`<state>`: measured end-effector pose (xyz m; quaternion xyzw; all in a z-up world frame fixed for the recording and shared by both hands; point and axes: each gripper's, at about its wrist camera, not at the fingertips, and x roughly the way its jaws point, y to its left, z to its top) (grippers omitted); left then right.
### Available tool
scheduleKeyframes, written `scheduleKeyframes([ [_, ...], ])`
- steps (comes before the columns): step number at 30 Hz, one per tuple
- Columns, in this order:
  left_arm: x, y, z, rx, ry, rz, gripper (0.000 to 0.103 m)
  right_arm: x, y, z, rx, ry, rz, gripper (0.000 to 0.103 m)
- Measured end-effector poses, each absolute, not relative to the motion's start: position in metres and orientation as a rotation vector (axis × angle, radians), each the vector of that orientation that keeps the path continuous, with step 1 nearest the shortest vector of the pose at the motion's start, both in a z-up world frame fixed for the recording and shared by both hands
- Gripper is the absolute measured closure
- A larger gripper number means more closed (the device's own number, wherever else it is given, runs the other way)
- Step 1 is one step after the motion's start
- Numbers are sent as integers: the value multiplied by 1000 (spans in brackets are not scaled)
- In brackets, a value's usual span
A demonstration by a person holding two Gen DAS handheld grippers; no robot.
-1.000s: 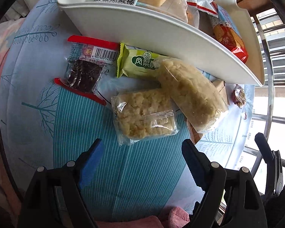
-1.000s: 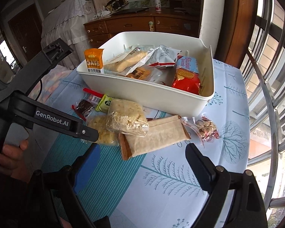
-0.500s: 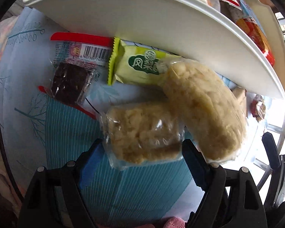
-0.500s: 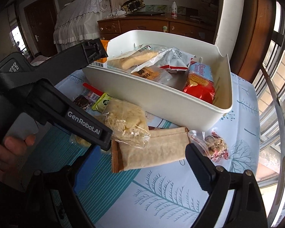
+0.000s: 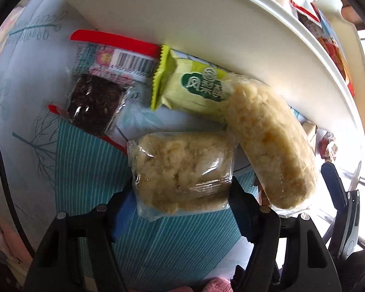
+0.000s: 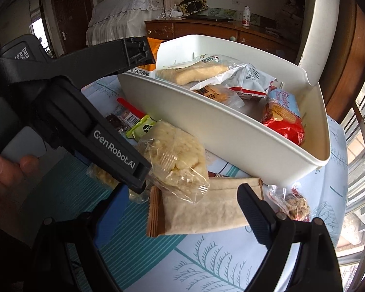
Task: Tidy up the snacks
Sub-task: 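Close the left tool on the square rice-cake bag while the right tool closes on the long one, then carry both rice-cake bags over the basket and open both tools to drop them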
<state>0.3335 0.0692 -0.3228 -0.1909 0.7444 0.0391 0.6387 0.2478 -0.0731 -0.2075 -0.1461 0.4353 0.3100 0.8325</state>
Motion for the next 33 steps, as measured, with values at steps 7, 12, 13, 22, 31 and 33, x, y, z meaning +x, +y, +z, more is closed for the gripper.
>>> scheduleKeyframes([
  [7, 312, 92, -322, -469, 1708, 140, 34, 242, -59, -211, -397, 875, 697, 27],
  [12, 299, 106, -315, -476, 1703, 164, 34, 241, -53, -214, -442, 863, 686, 47],
  [13, 297, 108, -313, -475, 1698, 165, 34, 241, -52, -215, -449, 862, 678, 53],
  [22, 284, 116, -278, -468, 1652, 152, 34, 235, -61, -205, -439, 843, 677, 61],
  [31, 276, 117, -223, -447, 1581, 126, 34, 222, -63, -173, -405, 780, 707, 62],
  [33, 273, 119, -208, -441, 1558, 124, 34, 219, -63, -165, -392, 764, 708, 62],
])
